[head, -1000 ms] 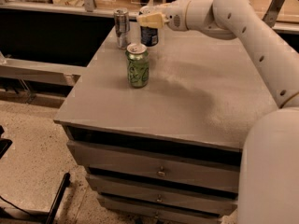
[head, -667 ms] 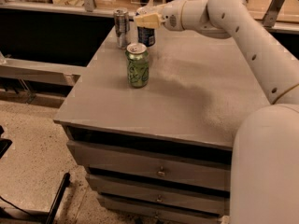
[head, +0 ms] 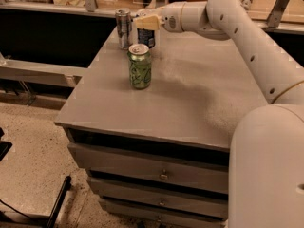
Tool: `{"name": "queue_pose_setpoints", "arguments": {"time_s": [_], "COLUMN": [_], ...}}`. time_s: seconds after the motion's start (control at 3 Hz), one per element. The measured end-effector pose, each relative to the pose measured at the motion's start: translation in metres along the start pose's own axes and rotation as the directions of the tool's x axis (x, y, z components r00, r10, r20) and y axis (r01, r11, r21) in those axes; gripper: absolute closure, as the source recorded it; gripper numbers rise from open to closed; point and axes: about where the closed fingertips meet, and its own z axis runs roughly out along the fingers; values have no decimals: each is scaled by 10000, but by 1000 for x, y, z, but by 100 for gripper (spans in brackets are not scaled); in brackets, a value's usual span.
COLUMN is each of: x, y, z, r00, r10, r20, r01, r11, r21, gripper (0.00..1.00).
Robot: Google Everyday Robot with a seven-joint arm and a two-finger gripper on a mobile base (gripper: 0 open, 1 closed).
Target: Move pepsi can near redbull can
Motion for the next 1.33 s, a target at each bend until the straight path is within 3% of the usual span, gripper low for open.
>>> {"name": "queue_pose_setpoints", "arguments": {"time_s": [0.33,0.67,1.33], "x": [4,8,13], "y": [-3,-4,-4], "z": [0,0,2], "r00": [9999,9993,9990], "r10": [97,189,233], "r20": [-108,-311,-380], "r01": [-96,-187,-232], "r11": [9999,9998,9997], "r21": [60,50,38], "gripper": [100,82,35]}}
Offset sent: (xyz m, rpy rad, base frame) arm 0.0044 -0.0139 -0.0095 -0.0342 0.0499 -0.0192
